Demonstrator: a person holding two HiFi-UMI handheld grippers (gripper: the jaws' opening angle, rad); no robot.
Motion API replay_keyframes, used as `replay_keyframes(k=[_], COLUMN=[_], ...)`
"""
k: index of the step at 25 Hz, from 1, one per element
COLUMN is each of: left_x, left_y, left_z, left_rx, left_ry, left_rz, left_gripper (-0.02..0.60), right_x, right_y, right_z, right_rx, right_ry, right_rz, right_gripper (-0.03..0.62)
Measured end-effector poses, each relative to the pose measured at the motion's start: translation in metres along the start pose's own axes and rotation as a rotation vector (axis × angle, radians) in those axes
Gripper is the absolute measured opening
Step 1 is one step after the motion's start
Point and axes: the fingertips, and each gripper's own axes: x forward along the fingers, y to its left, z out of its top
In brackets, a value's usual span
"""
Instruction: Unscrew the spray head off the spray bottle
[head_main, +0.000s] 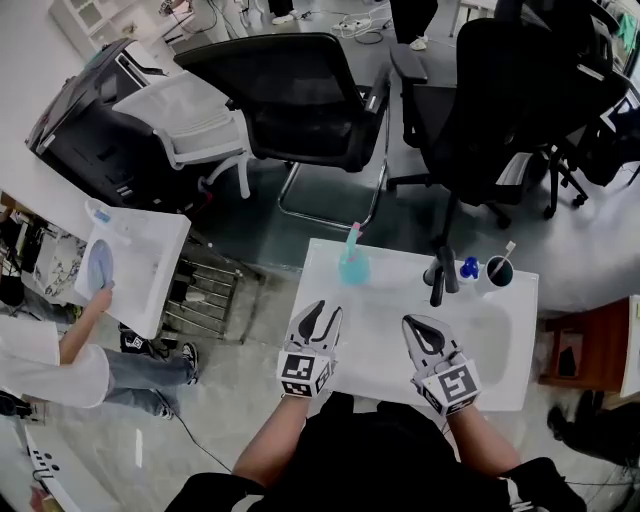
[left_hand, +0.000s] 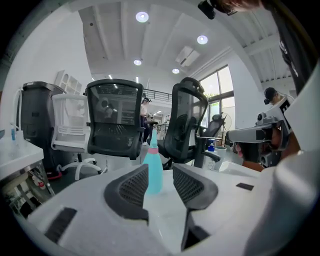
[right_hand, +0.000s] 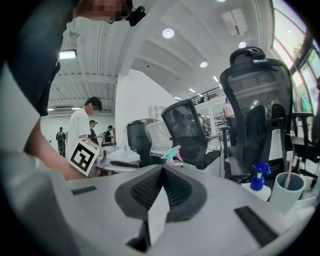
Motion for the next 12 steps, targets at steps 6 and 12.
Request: replay_keyframes(k=[6, 12], left_x=[0.020, 0.052], left_y=[0.012, 0.010], left_z=[-0.007, -0.016], left_rx=[0.000, 0.016], left_ry=[-0.012, -0.006], left_rz=[-0.019, -0.036], left_gripper=[0.395, 0.457], right_x=[0.011, 0.010], right_y=[0.002, -0.008], right_z=[-0.008, -0.025], right_rx=[0.021, 0.043], right_ry=[0.036, 0.063], right_rz=[-0.049, -0.093], right_gripper=[0.005, 0.005])
